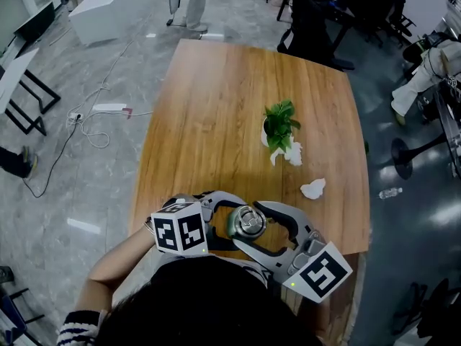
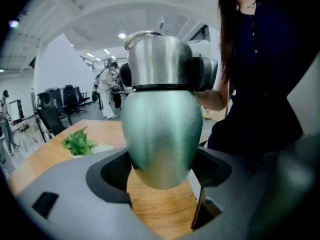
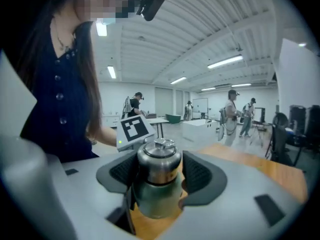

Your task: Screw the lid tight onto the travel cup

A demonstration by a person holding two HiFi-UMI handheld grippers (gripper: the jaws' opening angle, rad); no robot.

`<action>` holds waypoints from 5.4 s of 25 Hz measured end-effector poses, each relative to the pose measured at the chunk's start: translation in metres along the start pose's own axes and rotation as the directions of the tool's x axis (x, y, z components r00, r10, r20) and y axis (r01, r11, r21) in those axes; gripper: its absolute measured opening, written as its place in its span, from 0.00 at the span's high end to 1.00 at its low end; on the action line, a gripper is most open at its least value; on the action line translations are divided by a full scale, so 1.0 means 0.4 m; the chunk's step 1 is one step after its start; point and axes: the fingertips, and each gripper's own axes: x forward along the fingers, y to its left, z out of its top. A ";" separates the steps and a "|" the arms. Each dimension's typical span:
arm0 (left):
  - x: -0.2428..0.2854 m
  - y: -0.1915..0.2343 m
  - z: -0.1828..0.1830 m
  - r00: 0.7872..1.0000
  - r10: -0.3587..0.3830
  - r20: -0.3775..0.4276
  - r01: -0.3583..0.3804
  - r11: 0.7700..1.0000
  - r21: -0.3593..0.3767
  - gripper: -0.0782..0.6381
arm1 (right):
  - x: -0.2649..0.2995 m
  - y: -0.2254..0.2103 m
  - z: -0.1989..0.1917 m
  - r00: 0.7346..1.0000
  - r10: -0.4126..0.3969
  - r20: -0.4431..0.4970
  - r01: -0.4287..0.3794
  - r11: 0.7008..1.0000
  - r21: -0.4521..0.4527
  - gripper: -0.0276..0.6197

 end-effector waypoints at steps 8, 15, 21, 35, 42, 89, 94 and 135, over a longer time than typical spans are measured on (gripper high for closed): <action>0.001 0.092 -0.014 0.962 0.269 -0.053 -0.273 0.956 -0.110 0.36 | 0.020 -0.078 -0.012 0.944 -0.330 0.020 0.330 0.944 -0.001 0.54; 0.007 -0.004 -0.036 0.996 0.003 -0.094 0.002 0.998 0.057 0.36 | 0.014 0.027 -0.028 0.997 0.057 -0.044 -0.058 0.998 -0.022 0.54; 0.009 0.065 -0.034 0.983 0.167 -0.076 -0.173 0.981 -0.087 0.36 | 0.044 -0.025 -0.030 0.983 -0.182 -0.004 0.182 0.983 -0.027 0.55; 0.014 0.016 -0.061 0.979 0.029 -0.202 -0.021 0.999 0.039 0.36 | 0.060 0.018 -0.044 0.997 -0.034 -0.072 0.025 0.992 -0.121 0.55; -0.009 0.094 -0.043 0.964 0.231 -0.133 -0.246 0.963 -0.111 0.36 | 0.030 -0.071 -0.022 0.945 -0.323 0.049 0.320 0.945 0.063 0.55; 0.024 0.032 -0.037 0.988 0.123 -0.098 -0.122 0.992 0.008 0.36 | 0.039 -0.039 0.008 0.976 -0.209 0.058 0.210 0.978 -0.011 0.55; 0.013 -0.001 -0.003 0.999 0.043 0.022 -0.042 0.999 -0.017 0.36 | 0.027 -0.010 -0.010 0.997 -0.075 0.003 0.075 0.995 -0.063 0.55; 0.035 0.021 -0.085 0.978 0.122 -0.167 -0.131 0.990 -0.049 0.36 | 0.088 -0.001 -0.073 0.982 -0.183 -0.038 0.178 0.979 -0.100 0.55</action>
